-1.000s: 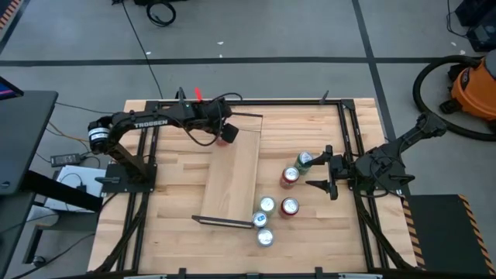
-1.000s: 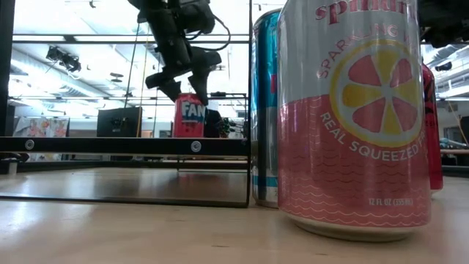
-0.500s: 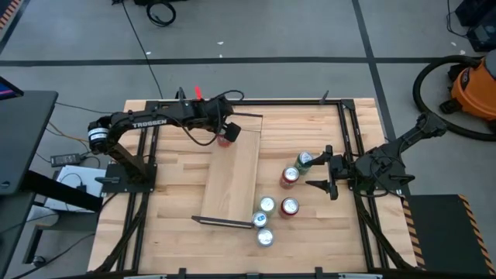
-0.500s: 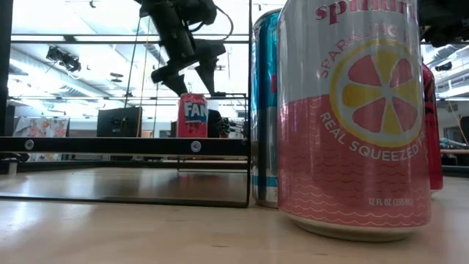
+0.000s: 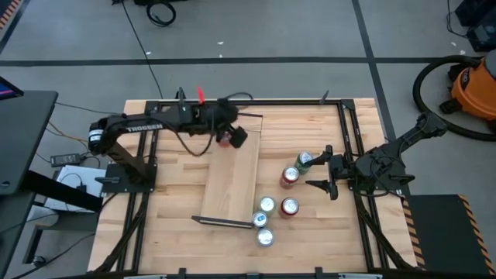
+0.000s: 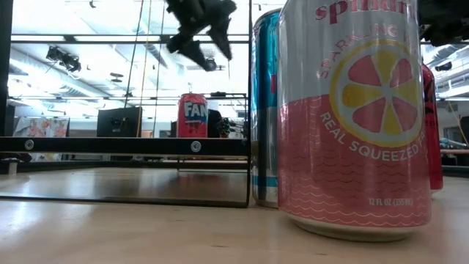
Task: Place canned beverage on shelf
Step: Put the red soda can on the shelf
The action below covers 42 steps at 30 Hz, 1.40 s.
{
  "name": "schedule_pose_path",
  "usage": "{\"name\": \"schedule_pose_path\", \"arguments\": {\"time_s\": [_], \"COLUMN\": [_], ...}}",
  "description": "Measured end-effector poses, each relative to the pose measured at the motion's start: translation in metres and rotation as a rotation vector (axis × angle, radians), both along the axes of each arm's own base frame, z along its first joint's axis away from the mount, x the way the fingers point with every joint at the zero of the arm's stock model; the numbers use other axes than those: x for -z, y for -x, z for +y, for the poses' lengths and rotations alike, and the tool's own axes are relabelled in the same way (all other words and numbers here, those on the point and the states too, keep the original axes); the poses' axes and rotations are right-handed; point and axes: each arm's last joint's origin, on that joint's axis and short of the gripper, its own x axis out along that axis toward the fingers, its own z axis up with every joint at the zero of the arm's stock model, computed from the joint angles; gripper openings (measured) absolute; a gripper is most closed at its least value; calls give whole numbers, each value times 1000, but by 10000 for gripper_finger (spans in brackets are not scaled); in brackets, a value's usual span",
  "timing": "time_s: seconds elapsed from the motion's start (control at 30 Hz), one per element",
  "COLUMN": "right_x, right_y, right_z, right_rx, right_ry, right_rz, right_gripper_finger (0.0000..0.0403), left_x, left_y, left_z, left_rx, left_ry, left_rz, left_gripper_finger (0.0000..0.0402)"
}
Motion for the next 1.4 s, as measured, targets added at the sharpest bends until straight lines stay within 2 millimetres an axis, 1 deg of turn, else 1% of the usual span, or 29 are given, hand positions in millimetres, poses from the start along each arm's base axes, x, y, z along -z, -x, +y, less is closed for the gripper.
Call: {"name": "schedule_pose_path", "arguments": {"time_s": [0.07,0.17,0.37,0.47,0.57,0.67,0.77,0.87,0.97,1.13,1.4], "right_x": [0,0,0,0,1,1,0,-1,-2,-1,3], "right_y": [0,0,0,0,1,1,0,0,-1,-4,-8], "right_z": [0,0,0,0,0,0,-1,-2,-5,-11,-14], "right_rx": [2,4,5,4,5,3,4,28,65,109,145], "right_ry": [2,2,2,2,3,11,35,70,101,117,113], "right_rz": [0,-2,0,3,6,6,4,-5,-10,3,31], "right_gripper_finger": [334,334,334,334,334,334,334,334,334,334,334], "left_x": [2,12,34,41,44,44,44,44,45,48,50], "left_y": [-8,-21,-47,-56,-59,-56,-52,-49,-46,-44,-46], "left_z": [-13,-32,-59,-76,-94,-115,-136,-152,-157,-154,-148], "left_rx": [59,126,193,251,293,340,426,516,557,561,631], "left_ry": [11,23,31,19,-23,-99,-159,-207,-235,-231,-124], "left_rz": [-25,-23,-37,-49,-50,-26,-2,24,55,95,89], "left_gripper_finger": [370,370,370,370,370,370,370,370,370,370,370]}}
